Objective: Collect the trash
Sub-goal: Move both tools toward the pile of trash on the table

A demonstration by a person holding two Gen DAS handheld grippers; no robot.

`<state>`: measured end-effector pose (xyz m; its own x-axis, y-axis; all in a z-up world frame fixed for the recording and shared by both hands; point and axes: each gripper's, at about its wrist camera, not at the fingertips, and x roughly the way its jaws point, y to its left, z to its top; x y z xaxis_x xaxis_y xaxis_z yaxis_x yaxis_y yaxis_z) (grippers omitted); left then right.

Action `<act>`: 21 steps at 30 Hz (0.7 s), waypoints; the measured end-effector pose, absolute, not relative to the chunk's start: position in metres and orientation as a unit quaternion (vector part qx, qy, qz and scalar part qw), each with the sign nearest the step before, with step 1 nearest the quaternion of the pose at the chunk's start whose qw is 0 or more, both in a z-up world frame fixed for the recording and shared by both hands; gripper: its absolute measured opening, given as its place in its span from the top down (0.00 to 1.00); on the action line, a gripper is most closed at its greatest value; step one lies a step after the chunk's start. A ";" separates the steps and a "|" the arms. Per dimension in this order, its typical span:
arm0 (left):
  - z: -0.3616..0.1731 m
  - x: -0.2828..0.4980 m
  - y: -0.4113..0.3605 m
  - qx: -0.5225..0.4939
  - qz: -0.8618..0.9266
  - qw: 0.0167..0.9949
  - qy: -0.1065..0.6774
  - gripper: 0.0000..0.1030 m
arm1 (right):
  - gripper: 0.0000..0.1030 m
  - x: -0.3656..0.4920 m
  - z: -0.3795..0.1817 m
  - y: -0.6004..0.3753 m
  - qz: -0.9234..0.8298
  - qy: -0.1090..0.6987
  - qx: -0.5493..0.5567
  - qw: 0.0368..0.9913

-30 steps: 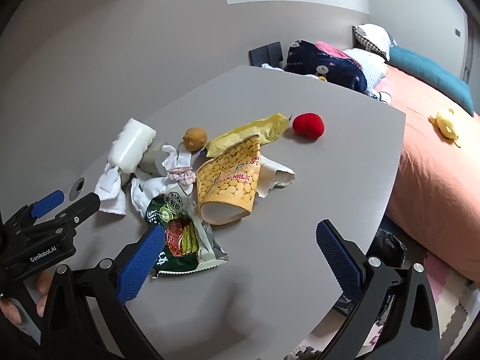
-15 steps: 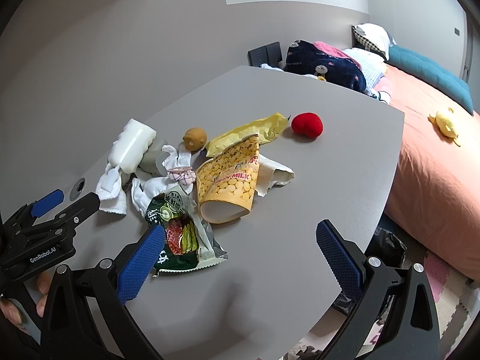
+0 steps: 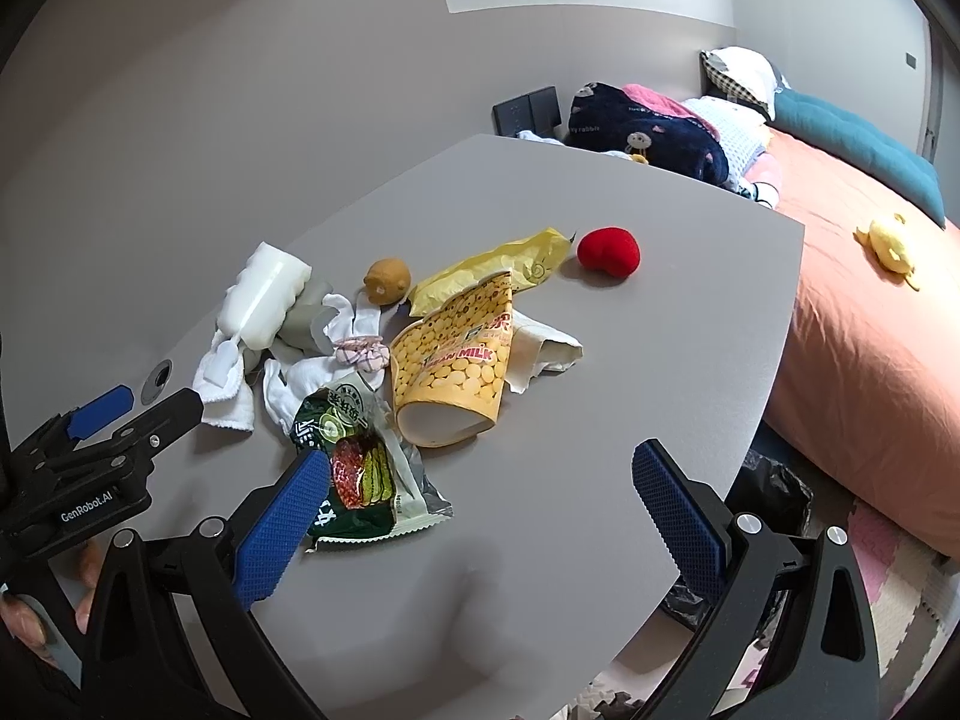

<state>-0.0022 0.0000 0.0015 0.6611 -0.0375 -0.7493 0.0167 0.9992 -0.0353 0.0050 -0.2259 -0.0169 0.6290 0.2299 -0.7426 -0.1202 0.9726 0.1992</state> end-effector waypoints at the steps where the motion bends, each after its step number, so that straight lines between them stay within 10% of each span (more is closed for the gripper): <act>1: 0.001 -0.001 0.000 -0.015 -0.017 0.911 0.413 0.06 | 0.02 0.005 -0.017 -0.226 0.098 0.420 0.066 0.900; 21: 0.006 -0.004 -0.001 -0.020 -0.032 0.914 0.403 0.06 | 0.02 0.005 -0.014 -0.226 0.099 0.419 0.070 0.900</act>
